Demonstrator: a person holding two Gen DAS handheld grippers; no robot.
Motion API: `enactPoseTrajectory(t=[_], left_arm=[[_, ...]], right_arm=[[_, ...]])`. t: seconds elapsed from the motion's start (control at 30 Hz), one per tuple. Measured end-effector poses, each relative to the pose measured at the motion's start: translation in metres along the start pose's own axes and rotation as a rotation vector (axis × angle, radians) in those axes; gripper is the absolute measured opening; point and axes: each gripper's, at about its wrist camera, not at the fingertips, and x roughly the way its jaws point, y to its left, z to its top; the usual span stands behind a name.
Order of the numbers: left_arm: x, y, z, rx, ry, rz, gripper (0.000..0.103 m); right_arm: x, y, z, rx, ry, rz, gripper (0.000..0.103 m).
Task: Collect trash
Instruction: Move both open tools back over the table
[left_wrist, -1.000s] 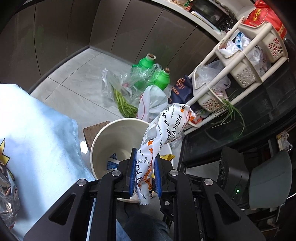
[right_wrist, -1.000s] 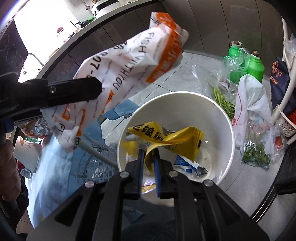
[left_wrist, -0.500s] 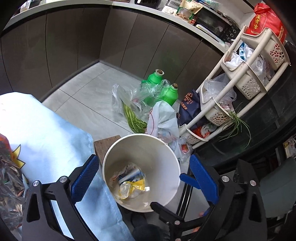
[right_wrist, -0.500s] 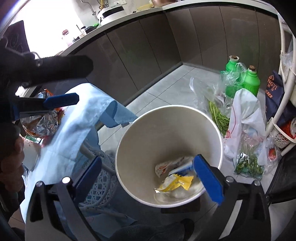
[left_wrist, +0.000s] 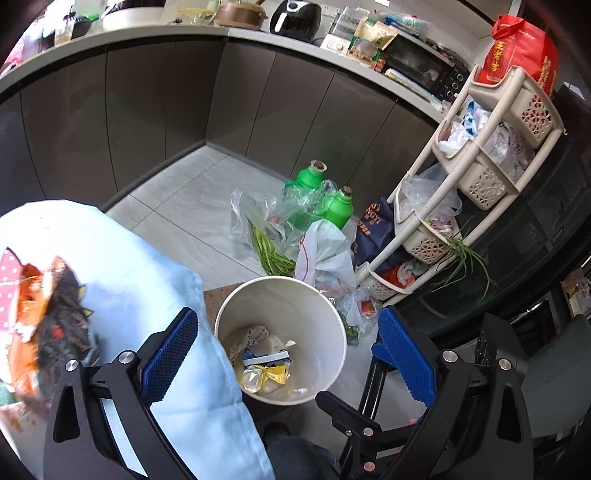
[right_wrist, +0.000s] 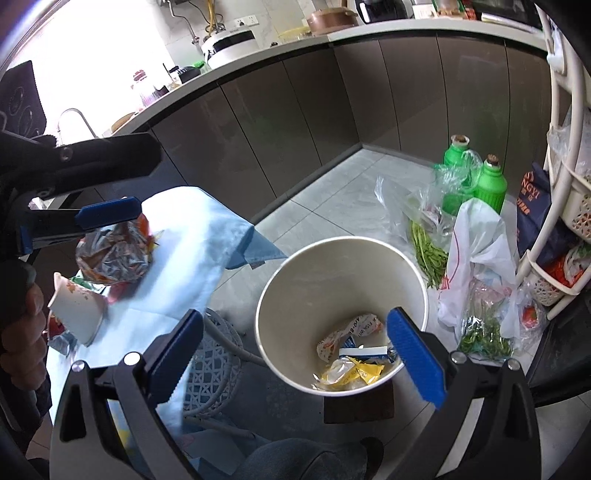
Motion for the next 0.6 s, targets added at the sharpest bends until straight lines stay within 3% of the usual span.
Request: enactPoseTrajectory(t=[0.27, 0.6], left_arm=[[-0.071, -0.006, -0.016, -0.015, -0.054, 0.11, 0.094], [-0.149, 0.025, -0.058, -0.118, -0.108, 0.192, 0.094]], right_arm=[[-0.042, 0.03, 0.002, -0.043, -0.043, 0.005, 0.1], [-0.062, 0.092, -0.009, -0.156, -0.03, 0.046, 0.1]])
